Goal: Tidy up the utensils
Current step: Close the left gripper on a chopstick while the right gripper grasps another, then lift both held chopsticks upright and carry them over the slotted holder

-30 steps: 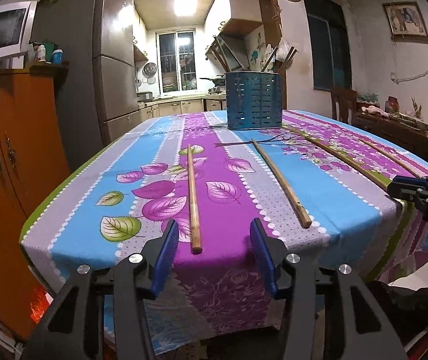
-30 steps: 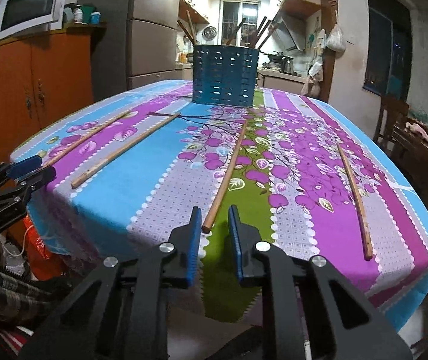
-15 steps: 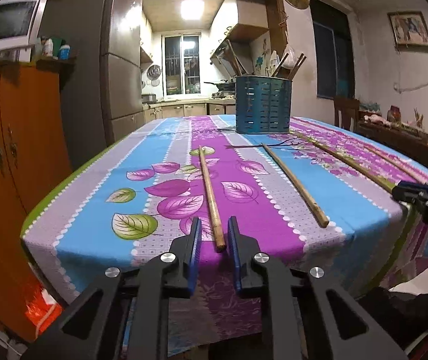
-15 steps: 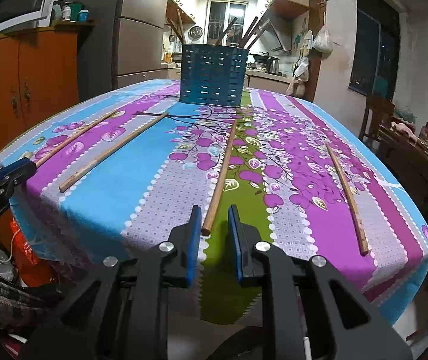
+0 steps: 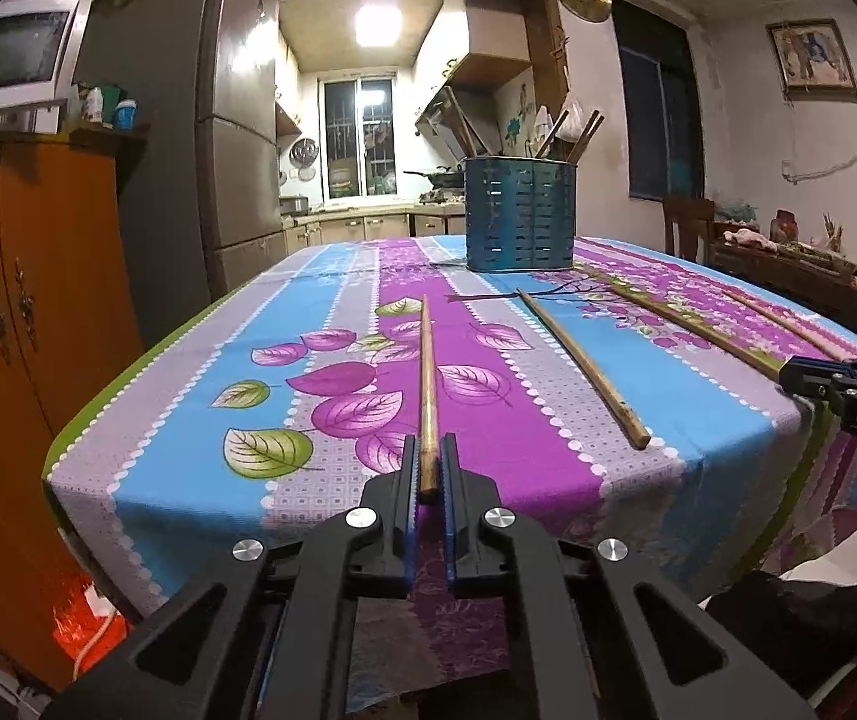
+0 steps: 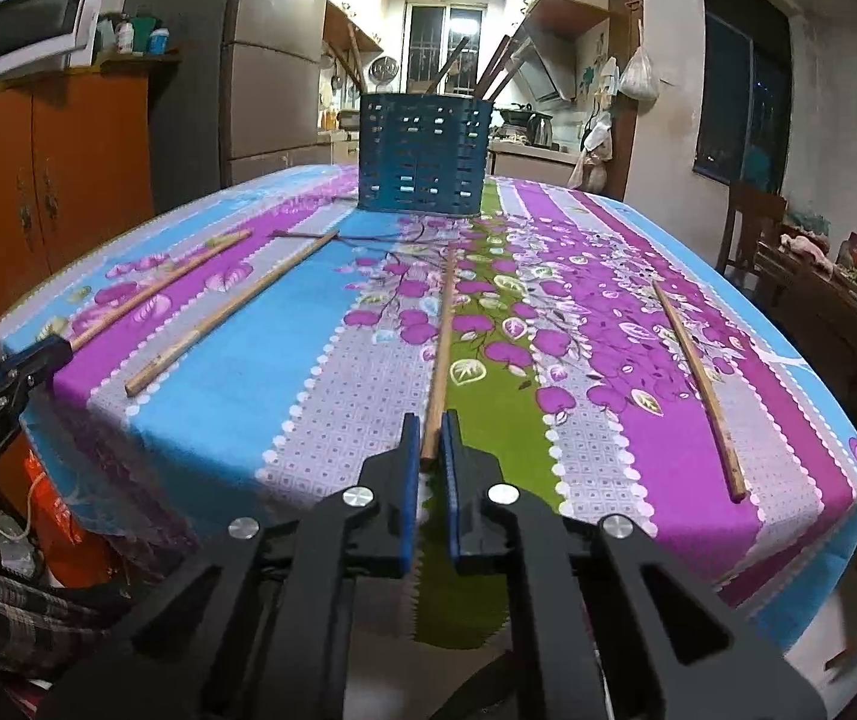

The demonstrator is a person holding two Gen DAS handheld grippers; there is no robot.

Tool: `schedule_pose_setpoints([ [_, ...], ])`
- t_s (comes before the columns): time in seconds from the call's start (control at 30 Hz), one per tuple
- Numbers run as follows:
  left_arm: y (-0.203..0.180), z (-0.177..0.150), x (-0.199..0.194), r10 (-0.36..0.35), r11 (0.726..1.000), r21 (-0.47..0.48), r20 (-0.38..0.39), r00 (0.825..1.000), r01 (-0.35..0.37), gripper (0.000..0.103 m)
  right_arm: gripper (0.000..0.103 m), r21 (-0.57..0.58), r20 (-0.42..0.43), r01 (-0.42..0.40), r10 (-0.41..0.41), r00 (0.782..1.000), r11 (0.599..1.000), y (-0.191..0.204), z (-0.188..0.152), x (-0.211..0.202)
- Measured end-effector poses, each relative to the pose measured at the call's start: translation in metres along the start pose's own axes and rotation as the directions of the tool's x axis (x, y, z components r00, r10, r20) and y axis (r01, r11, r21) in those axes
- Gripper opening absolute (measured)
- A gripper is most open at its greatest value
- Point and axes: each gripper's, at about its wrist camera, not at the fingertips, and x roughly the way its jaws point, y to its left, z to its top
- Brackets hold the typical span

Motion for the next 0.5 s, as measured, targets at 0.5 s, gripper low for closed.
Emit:
schedule_pose_setpoints([
  [0.5, 0.005, 0.056, -0.027, 0.007, 1.0, 0.002, 0.082, 0.997, -0.007, 0.008, 0.005, -0.045, 0.2, -0.013, 0.022, 0.98, 0.999, -0.01, 0.046, -0.037],
])
